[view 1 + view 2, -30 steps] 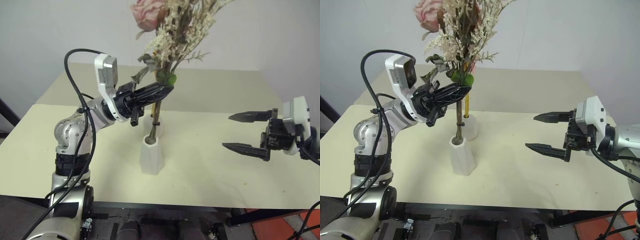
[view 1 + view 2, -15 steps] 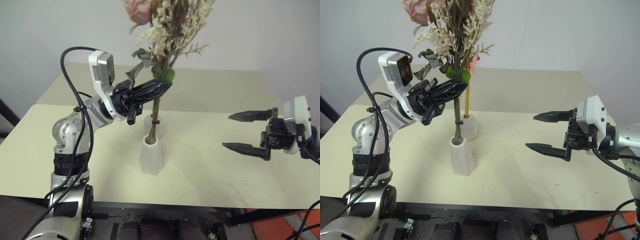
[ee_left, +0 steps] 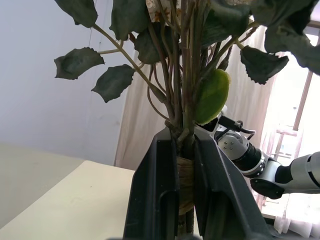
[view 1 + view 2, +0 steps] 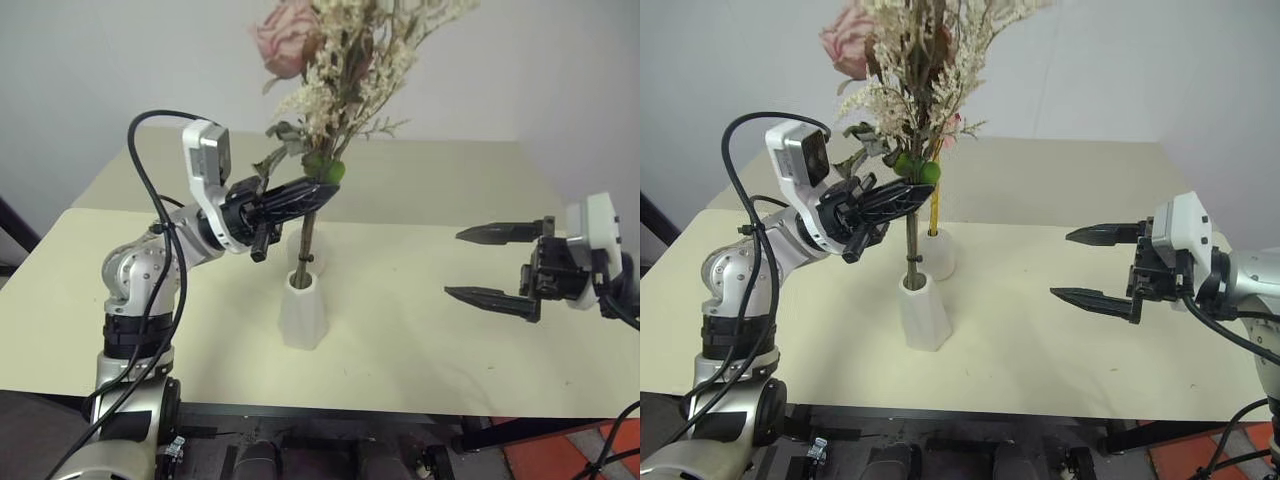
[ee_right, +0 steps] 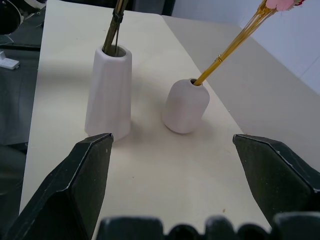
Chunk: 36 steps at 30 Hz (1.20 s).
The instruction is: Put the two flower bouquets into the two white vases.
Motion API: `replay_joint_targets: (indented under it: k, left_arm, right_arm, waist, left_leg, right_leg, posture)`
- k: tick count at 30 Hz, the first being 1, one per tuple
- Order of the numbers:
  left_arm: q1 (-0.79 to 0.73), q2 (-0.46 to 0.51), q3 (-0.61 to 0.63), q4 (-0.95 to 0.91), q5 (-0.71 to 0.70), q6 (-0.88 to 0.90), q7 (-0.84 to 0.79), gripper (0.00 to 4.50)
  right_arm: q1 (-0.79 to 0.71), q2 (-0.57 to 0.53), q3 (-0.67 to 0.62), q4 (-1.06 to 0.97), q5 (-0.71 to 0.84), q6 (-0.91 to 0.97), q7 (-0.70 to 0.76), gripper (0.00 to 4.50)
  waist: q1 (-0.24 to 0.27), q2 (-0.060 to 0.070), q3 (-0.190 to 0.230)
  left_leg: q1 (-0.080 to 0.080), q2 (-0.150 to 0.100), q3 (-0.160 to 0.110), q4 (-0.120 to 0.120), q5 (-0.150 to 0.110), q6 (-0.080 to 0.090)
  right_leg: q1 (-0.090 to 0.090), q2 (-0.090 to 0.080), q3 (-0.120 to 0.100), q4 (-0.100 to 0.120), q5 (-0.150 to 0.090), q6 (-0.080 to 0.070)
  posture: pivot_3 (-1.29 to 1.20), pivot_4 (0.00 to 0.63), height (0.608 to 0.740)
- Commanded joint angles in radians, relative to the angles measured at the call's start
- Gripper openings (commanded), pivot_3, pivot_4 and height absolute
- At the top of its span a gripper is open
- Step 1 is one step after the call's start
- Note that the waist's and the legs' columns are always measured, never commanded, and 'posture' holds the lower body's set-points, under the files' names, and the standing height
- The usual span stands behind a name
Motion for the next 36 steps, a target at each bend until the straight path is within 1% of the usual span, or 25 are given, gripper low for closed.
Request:
replay_joint_targets:
  k: [1,6,13,26,36]
  left_arm:
    - [-0.013,0.000,-0.003,-0.018,-0.001,-0.016,-0.010,0.12]
    - [-0.006,-0.003,-0.016,-0.010,0.015,-0.017,-0.013,0.12]
    - [0.027,-0.002,-0.064,-0.012,0.078,-0.041,-0.039,0.12]
    - [0.047,0.002,-0.032,-0.011,0.080,-0.049,-0.023,0.12]
    - [0.090,0.026,-0.041,-0.026,0.093,-0.035,-0.011,0.12]
  right_arm:
    - [0.012,-0.011,-0.039,-0.033,0.012,0.003,-0.011,4.50]
    - [0.032,-0.014,-0.050,-0.051,0.021,0.010,-0.020,4.50]
    - [0.036,-0.015,-0.056,-0.059,0.028,0.020,-0.028,4.50]
    - [0.015,-0.019,-0.045,-0.041,0.023,0.017,-0.021,4.50]
    - [-0.004,-0.025,-0.036,-0.025,0.020,0.016,-0.008,4.50]
  waist:
    - [0.000,0.000,0.000]
    - [0.000,0.000,0.000]
    - [0.000,0.000,0.000]
    - [0.000,0.000,0.000]
    - [0.000,0.000,0.000]
  left_leg:
    - [0.000,0.000,0.000,0.000,0.000,0.000]
    - [0.000,0.000,0.000,0.000,0.000,0.000]
    - [0.000,0.000,0.000,0.000,0.000,0.000]
    - [0.000,0.000,0.000,0.000,0.000,0.000]
    - [0.000,0.000,0.000,0.000,0.000,0.000]
  right_leg:
    - [0.000,0.000,0.000,0.000,0.000,0.000]
    - [0.000,0.000,0.000,0.000,0.000,0.000]
    - [0.000,0.000,0.000,0.000,0.000,0.000]
    - [0.000,0.000,0.000,0.000,0.000,0.000]
    - [0.000,0.000,0.000,0.000,0.000,0.000]
  posture:
    - [0.00,0.150,0.740]
    - [0.00,0.150,0.740]
    - [0.00,0.150,0.740]
    - [0.00,0.150,0.740]
    - [0.00,0.150,0.740]
